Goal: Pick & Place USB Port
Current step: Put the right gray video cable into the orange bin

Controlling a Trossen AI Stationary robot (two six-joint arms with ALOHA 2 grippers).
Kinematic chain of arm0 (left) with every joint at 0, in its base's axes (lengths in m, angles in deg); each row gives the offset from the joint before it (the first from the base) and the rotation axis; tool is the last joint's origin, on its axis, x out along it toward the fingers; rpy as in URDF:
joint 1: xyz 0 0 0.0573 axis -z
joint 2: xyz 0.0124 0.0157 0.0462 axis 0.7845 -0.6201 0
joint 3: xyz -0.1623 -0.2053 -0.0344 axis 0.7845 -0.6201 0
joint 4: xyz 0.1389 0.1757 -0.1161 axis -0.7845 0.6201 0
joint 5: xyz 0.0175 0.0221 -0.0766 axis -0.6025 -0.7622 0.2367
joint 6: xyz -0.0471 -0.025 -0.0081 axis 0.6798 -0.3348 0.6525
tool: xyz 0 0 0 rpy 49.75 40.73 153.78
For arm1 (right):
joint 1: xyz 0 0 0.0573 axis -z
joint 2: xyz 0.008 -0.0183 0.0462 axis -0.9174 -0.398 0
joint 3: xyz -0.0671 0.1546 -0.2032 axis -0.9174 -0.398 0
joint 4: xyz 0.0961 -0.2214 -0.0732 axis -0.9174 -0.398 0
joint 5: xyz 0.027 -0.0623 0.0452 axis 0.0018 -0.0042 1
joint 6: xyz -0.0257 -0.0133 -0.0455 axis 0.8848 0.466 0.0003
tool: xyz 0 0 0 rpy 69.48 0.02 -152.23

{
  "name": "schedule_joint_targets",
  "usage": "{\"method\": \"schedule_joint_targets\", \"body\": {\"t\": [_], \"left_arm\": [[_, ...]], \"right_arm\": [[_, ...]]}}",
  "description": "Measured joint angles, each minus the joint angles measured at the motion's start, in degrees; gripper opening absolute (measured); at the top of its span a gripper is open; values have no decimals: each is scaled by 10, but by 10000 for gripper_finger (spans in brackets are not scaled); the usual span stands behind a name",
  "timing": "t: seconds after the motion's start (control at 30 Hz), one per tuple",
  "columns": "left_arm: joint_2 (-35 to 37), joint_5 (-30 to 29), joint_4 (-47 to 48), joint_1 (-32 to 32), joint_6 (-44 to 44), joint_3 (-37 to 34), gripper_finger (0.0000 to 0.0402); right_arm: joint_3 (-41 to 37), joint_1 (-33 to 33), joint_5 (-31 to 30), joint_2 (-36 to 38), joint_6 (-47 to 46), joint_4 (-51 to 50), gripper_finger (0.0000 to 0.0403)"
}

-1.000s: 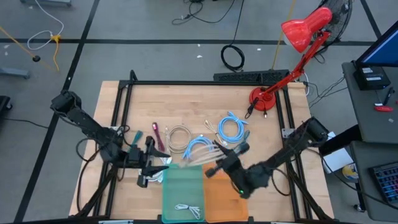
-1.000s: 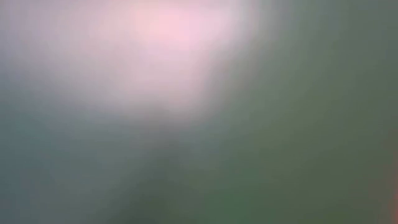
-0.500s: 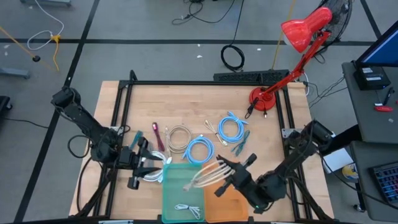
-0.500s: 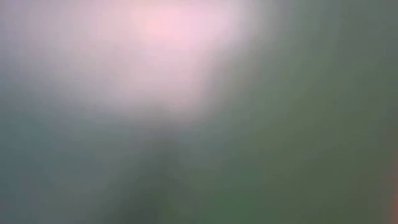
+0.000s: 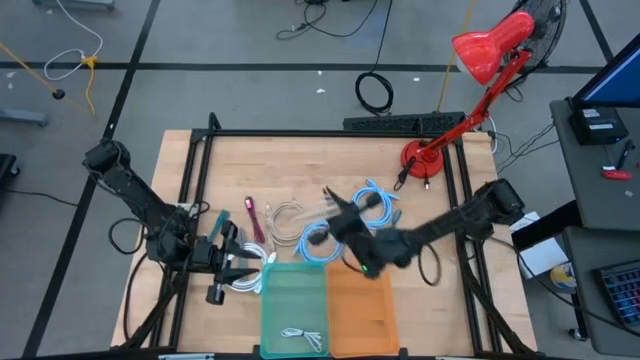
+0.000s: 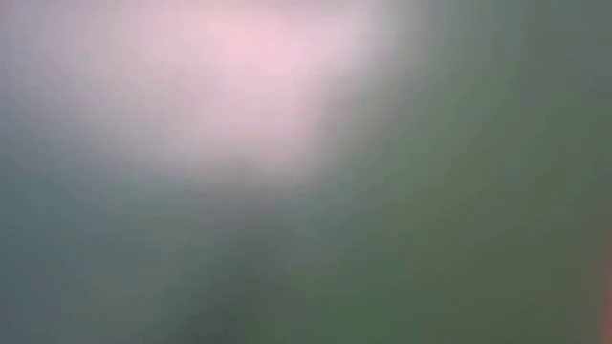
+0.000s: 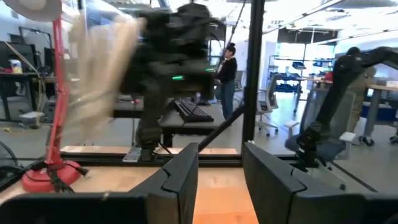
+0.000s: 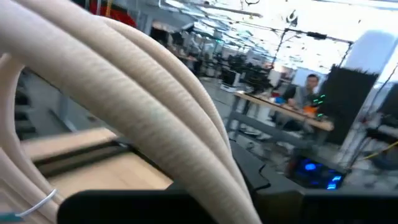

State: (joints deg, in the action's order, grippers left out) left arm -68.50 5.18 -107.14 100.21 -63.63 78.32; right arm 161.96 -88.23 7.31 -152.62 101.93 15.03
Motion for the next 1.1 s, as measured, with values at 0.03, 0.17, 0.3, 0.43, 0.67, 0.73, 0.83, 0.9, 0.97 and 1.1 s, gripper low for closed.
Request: {"method": "schedule_joint_targets", "body": {"t": [0.03,0.17,0.3,0.43,0.67,0.73,0.83,0.9,0.97,1.1], "left_arm": [[0,0,2,3,4,0,127],[0,0,4,16,9,0,127],[0,-4,3,26,10,0,127],[0,-18,1,31,10,0,127],[0,-44,7,36,-3,0,127],[0,-55,11,36,-5,0,127],[0,-59,13,36,-5,0,127],[0,-59,16,36,-5,0,127],[0,-59,16,36,-3,0,127],[0,-60,16,36,-1,0,127]], "right_arm": [[0,14,17,4,-12,-31,1],[0,81,207,40,-185,-241,1],[1,184,457,65,-428,-424,1],[0,258,564,68,-508,-582,1],[-1,303,690,83,-717,-851,1],[1,289,701,93,-763,-892,1],[-1,242,713,123,-818,-975,1],[1,201,711,142,-860,-976,1],[0,151,708,159,-905,-984,1],[0,45,669,168,-1003,-978,1]]}}
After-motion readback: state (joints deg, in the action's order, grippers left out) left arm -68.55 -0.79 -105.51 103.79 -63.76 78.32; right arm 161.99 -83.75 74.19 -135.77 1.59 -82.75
